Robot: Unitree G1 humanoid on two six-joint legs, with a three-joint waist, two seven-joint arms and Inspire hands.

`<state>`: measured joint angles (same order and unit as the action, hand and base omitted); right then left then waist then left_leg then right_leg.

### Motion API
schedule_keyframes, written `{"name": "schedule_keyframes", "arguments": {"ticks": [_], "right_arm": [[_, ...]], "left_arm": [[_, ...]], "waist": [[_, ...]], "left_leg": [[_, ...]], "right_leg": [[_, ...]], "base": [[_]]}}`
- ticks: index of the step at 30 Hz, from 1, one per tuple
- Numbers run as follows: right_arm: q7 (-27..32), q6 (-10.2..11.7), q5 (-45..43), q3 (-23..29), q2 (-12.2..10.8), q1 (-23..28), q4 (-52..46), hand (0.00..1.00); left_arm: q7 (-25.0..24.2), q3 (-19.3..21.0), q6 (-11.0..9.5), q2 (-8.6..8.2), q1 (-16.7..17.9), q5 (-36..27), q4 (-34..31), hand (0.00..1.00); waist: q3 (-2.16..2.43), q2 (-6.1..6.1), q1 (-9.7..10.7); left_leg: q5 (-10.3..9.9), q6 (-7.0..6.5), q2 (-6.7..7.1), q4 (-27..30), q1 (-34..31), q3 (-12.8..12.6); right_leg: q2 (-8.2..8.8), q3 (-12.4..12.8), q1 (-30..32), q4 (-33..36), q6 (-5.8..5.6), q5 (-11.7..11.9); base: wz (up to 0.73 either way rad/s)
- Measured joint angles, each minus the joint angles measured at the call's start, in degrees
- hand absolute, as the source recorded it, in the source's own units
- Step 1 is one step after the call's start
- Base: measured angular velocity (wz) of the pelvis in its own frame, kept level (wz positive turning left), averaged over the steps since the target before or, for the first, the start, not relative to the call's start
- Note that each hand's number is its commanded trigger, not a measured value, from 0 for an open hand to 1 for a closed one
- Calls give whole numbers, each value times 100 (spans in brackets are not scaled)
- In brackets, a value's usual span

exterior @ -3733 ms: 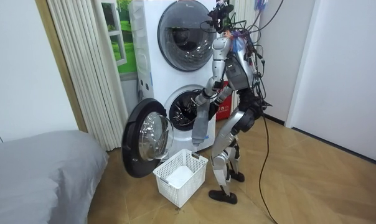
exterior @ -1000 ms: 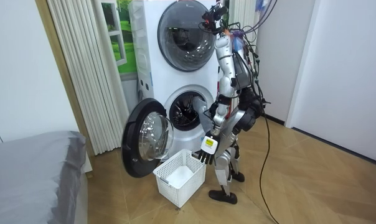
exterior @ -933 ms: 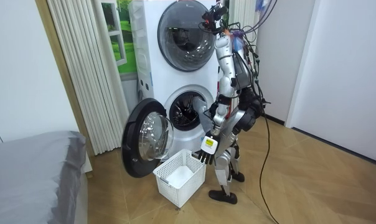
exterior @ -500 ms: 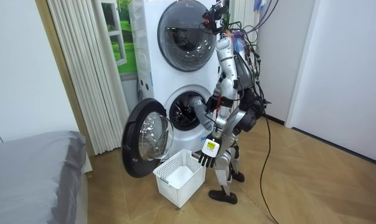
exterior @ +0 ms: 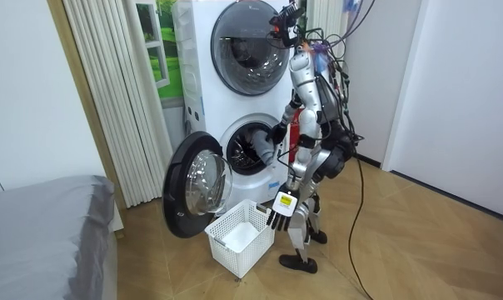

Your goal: Put towel into washing machine

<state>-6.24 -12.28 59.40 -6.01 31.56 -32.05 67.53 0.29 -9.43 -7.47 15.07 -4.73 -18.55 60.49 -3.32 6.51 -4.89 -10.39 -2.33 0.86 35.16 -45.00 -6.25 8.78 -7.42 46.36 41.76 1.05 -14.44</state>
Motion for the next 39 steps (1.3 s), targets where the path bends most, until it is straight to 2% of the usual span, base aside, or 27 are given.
{"name": "schedule_keyframes", "arguments": {"ticks": [1,2,3,6,7,10,12,14,21,30,34,37,39], "right_arm": [[63,-45,136,1,0,-40,-6,57],[211,-145,397,45,-1,-90,-53,9],[370,-236,676,116,-5,-137,-85,0],[777,-406,1231,378,-6,-264,-43,0],[862,-408,1354,460,-7,-297,-4,0],[1304,-409,2162,1197,-39,-526,291,0],[1748,-392,2616,1776,-38,-759,517,0],[2012,-319,2623,1933,-37,-858,606,0],[2661,32,2866,2078,-35,-951,603,0],[3194,271,3241,2091,-41,-948,601,0],[3334,313,3279,2157,-41,-944,597,0],[3384,514,3283,2196,-60,-873,602,0],[3348,657,3289,2198,-97,-785,601,0]], "left_arm": [[47,6,0,-9,16,0,-7,0],[136,16,-1,-17,37,4,-11,0],[252,19,5,-18,57,8,-14,0],[565,45,58,-51,113,24,21,0],[611,47,91,-65,116,39,19,0],[838,45,213,-161,133,132,8,0],[1010,46,250,-220,135,319,8,0],[1132,43,296,-245,111,419,11,0],[1449,25,345,-300,53,585,-2,0],[1460,31,340,-303,-8,582,78,0],[1458,36,341,-307,-54,590,140,0],[1396,34,346,-336,-116,697,213,0],[1257,33,358,-331,-158,697,337,0]], "waist": [[0,0,11],[0,0,26],[3,-8,68],[-5,-28,141],[-4,-39,140],[-10,-102,146],[-4,-123,160],[-6,-130,168],[-3,-190,150],[8,-217,105],[19,-236,89],[9,-313,-22],[18,-436,-60]], "left_leg": [[-3,-11,12,10,-2,-23],[-8,-25,39,22,-8,-43],[-7,-34,63,25,-25,-24],[11,-91,95,76,-104,20],[5,-101,95,110,-139,31],[-40,-180,103,258,-273,78],[-70,-254,185,338,-327,82],[-110,-316,216,420,-351,71],[-183,-444,298,516,-359,55],[-188,-454,281,509,-352,51],[-192,-462,278,508,-340,65],[-189,-468,266,445,-186,70],[-179,-471,270,329,27,81]], "right_leg": [[15,30,21,33,-9,-9],[35,71,48,87,-29,-24],[53,69,54,113,-40,-31],[105,-6,65,124,-79,-30],[108,-21,73,123,-91,-33],[148,-60,108,164,-183,-65],[235,-57,142,239,-264,-104],[284,-57,142,288,-313,-124],[377,-4,134,342,-442,-131],[332,-12,71,266,-453,-126],[326,-11,48,250,-463,-120],[322,-36,-113,171,-465,-99],[314,-61,-332,47,-476,-80]], "base": [[-6],[0],[4],[16],[15],[14],[11],[7],[1],[0],[0],[0],[0]]}}
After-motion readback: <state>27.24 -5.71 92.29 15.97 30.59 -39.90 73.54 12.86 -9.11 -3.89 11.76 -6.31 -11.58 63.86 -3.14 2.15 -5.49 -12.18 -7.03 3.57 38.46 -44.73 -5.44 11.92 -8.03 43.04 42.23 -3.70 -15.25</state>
